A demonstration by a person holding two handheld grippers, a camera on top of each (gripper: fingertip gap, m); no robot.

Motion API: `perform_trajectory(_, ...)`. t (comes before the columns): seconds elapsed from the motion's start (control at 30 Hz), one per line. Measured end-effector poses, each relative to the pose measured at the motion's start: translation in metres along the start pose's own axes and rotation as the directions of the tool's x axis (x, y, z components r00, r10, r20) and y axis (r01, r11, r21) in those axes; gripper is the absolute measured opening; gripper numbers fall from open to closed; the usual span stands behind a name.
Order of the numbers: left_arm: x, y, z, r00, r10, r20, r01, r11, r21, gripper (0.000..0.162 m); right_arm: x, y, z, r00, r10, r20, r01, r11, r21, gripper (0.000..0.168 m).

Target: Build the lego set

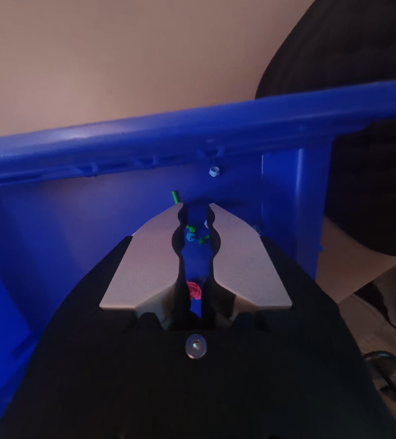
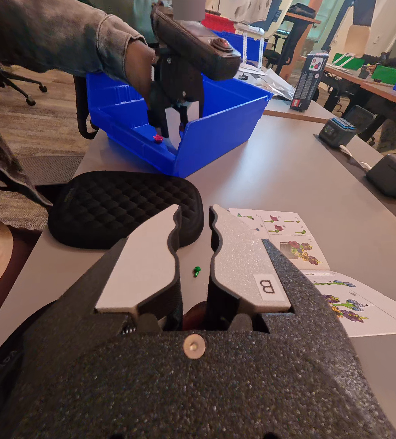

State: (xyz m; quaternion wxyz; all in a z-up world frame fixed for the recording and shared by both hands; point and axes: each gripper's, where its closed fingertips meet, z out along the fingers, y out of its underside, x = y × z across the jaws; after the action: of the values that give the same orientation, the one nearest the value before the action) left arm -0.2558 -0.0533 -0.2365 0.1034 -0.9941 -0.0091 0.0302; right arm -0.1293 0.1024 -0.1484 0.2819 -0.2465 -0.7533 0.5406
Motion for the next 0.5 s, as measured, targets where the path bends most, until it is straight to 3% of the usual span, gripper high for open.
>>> perform_trajectory(0.23,-0.022,-0.002,-0.013,0.997,-0.048,0.06,0.046,0.998,0.032,0.019,-0.004,0.001,0.002,1.0,-0.009,0.014,0.009,1.0,-0.013,0.022)
perform_trajectory(0.4,-0.015,-0.002,0.002,0.998,-0.063,-0.01,0.063,0.998,-0.01,0.019,-0.002,0.003,0.002,1.0,-0.009,0.002,0.01,1.0,-0.023,0.022)
perform_trajectory(0.5,-0.012,-0.003,0.006,0.998,-0.055,-0.027,0.055,0.998,-0.007,0.005,-0.001,0.003,0.002,1.0,-0.008,0.001,0.008,1.0,-0.021,0.022)
